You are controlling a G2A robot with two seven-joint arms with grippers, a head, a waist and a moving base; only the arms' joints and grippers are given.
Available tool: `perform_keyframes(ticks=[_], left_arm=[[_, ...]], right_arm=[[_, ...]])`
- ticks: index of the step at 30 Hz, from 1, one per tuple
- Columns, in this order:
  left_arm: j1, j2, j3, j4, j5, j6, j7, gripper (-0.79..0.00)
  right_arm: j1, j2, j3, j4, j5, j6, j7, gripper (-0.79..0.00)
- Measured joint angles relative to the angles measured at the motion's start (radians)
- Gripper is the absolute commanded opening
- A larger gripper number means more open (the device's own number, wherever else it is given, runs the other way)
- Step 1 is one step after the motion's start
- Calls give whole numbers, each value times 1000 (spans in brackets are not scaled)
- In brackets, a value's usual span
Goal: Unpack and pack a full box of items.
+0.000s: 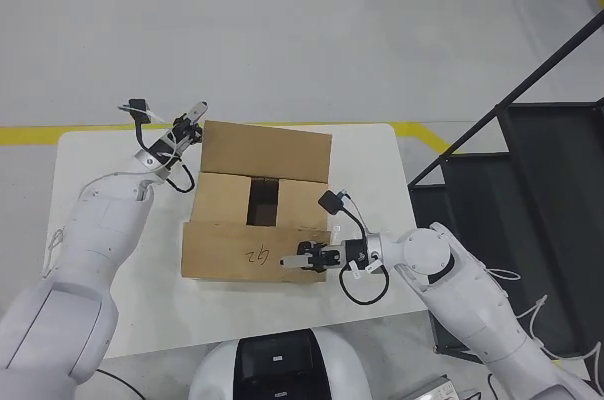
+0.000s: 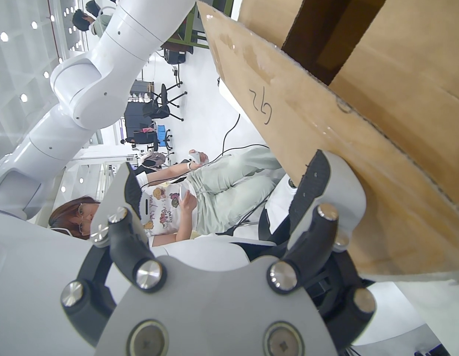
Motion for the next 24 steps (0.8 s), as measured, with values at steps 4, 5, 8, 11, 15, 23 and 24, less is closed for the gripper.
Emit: perform_keyframes(ticks=[4,5,8,11,15,23,24], left_arm=[[-1,-15,-13,8,-45,6,-47,0],[-1,-17,-23,11,-71,5,-73,0],[0,-18,-51,19,-138,-15,-150,0],[3,-13,-80,23,-198,-42,-238,0],[12,-2,-116,0,-272,-35,-359,0],[74,51,-136,-159,-261,118,-510,0],[81,57,-136,-173,-254,132,-523,0]], right_arm=[[-4,2,5,-1,0,-1,0,0],[-5,2,6,-1,-1,-1,0,0],[-7,3,6,0,0,-2,0,0],[-6,3,0,1,-2,-3,-2,0],[-2,1,-12,2,-7,-1,-5,0],[11,-1,-28,13,-14,-3,-12,0],[12,-1,-30,14,-15,-3,-13,0]])
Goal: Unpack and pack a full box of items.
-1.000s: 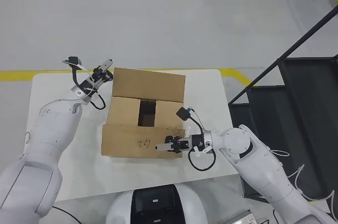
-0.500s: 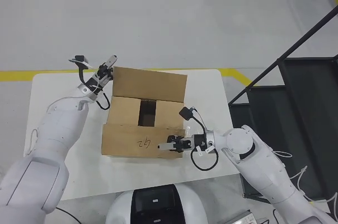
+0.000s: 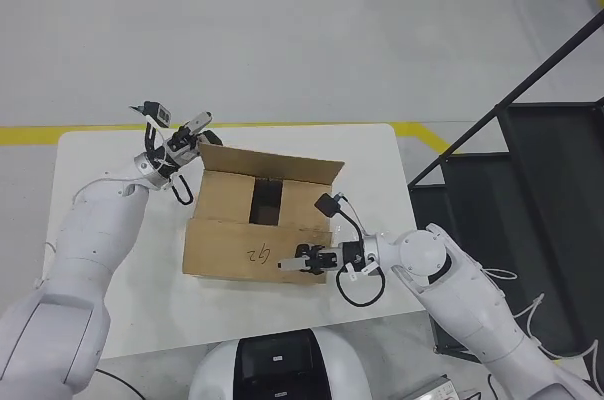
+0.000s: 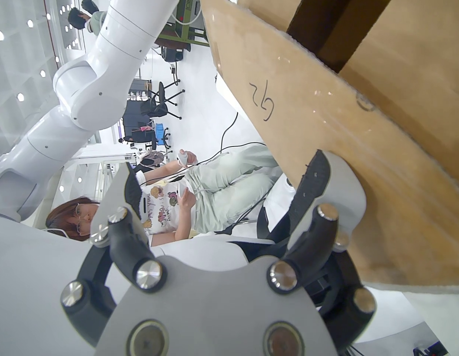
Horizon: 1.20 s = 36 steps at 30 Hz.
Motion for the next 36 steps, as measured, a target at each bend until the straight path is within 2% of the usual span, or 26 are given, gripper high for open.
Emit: perform_keyframes(ticks=[14,25,32,36], left_arm=[[82,86,16,-159,107,117,-117,0],[104,131,14,-238,67,156,-155,0],[116,158,16,-297,65,203,-202,0],[126,172,11,-328,60,215,-214,0]], right_arm=[[3,0,-7,1,-11,0,-12,0],[4,1,-13,3,-37,12,-32,0],[1,-2,-11,11,-92,50,-131,0],[3,-4,-13,20,-88,52,-136,0]])
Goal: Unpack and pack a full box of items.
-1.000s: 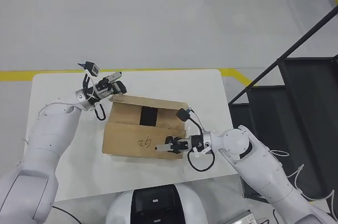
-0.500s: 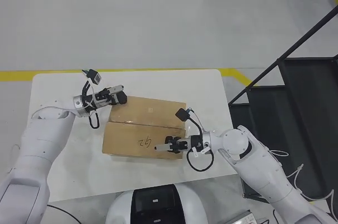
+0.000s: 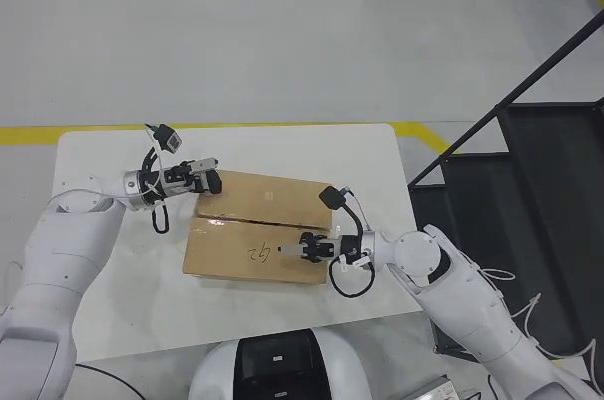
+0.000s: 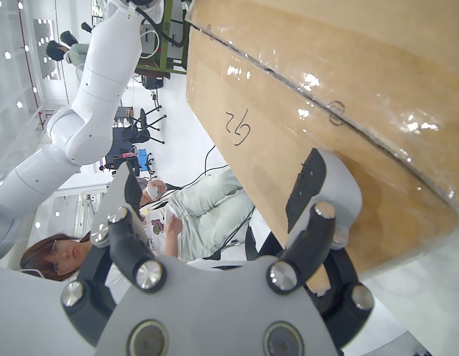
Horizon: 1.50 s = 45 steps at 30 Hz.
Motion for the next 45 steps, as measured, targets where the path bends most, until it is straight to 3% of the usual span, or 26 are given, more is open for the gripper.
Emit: perform_keyframes(ticks=[14,30,36,45], left_arm=[[73,61,4,-140,23,123,-123,0],[146,146,-51,-246,62,103,-103,0],[149,163,-46,-262,70,92,-92,0],[145,165,-38,-256,77,82,-82,0]], right_arm=[[3,-1,-4,-4,-5,6,11,0],[-14,3,15,-38,-8,10,28,0],[-71,21,96,-100,1,-1,48,0],[-230,57,285,-224,23,-25,114,0]])
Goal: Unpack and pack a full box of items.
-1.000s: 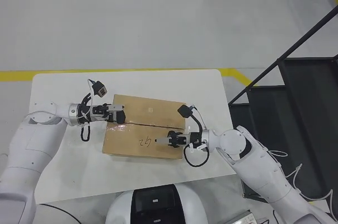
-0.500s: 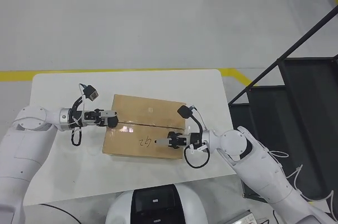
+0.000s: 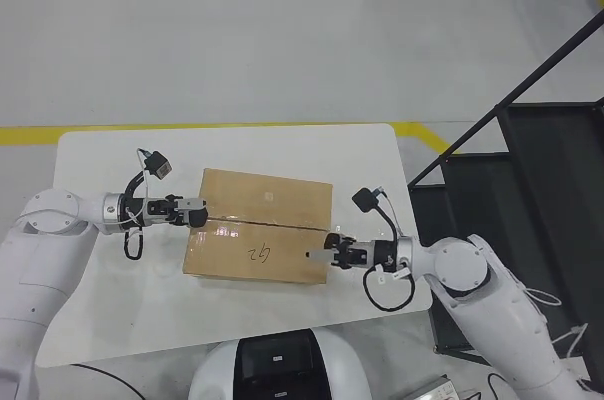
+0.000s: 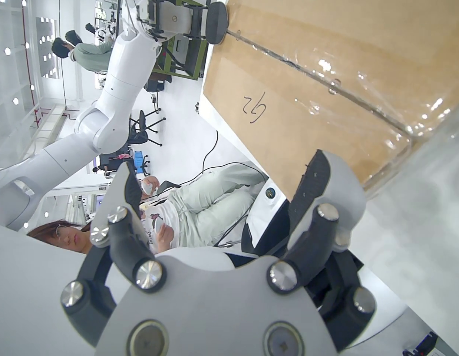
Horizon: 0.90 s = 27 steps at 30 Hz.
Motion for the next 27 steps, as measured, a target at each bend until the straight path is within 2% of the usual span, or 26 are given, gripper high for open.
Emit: perform_keyframes(ticks=[7,14,17,23,27], left_arm=[[0,0,0,0,0,0,0,0],[0,0,0,0,0,0,0,0],[0,0,0,0,0,0,0,0],[0,0,0,0,0,0,0,0],[0,0,0,0,0,0,0,0]], right_arm=[[-124,23,157,-46,-27,-5,43,0],[-208,33,277,50,-59,-14,-2,0],[-207,33,268,109,-85,-47,-22,0],[-148,31,189,233,-259,-91,-75,0],[-84,28,126,315,-385,-61,-107,0]])
